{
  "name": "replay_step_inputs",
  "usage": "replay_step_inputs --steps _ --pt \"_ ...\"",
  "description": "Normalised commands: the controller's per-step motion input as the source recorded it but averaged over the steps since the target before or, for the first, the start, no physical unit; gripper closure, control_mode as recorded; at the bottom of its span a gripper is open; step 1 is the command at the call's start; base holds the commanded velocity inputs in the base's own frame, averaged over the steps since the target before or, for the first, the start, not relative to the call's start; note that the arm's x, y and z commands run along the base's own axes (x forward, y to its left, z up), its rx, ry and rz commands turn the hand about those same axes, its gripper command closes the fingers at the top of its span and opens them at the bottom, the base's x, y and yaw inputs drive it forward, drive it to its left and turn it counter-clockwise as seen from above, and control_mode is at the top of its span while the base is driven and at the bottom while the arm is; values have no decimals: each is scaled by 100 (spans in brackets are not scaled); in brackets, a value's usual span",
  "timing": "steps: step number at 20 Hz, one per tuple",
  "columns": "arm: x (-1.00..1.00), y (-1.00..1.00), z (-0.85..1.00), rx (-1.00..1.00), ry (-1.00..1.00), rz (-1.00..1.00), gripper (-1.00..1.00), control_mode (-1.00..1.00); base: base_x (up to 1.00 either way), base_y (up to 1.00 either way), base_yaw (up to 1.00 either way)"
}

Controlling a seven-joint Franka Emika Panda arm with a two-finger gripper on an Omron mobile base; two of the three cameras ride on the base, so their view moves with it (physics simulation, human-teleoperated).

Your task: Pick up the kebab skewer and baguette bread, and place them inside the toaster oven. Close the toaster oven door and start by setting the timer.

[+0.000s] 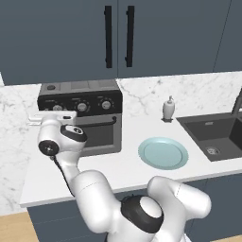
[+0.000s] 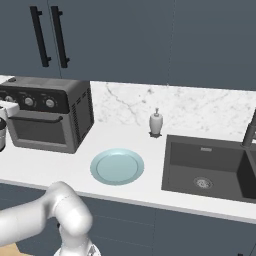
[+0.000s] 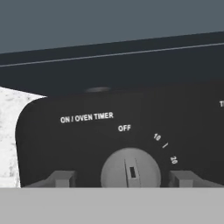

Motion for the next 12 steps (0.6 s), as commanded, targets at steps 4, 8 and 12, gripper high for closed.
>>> replay_step_inputs --steps 4,8,12 --pt "6 21 0 0 -2 0 -100 -100 0 0 0" --pt "0 2 0 0 -4 0 -100 -100 0 0 0" --pt "0 0 0 0 -3 0 -100 -100 0 0 0"
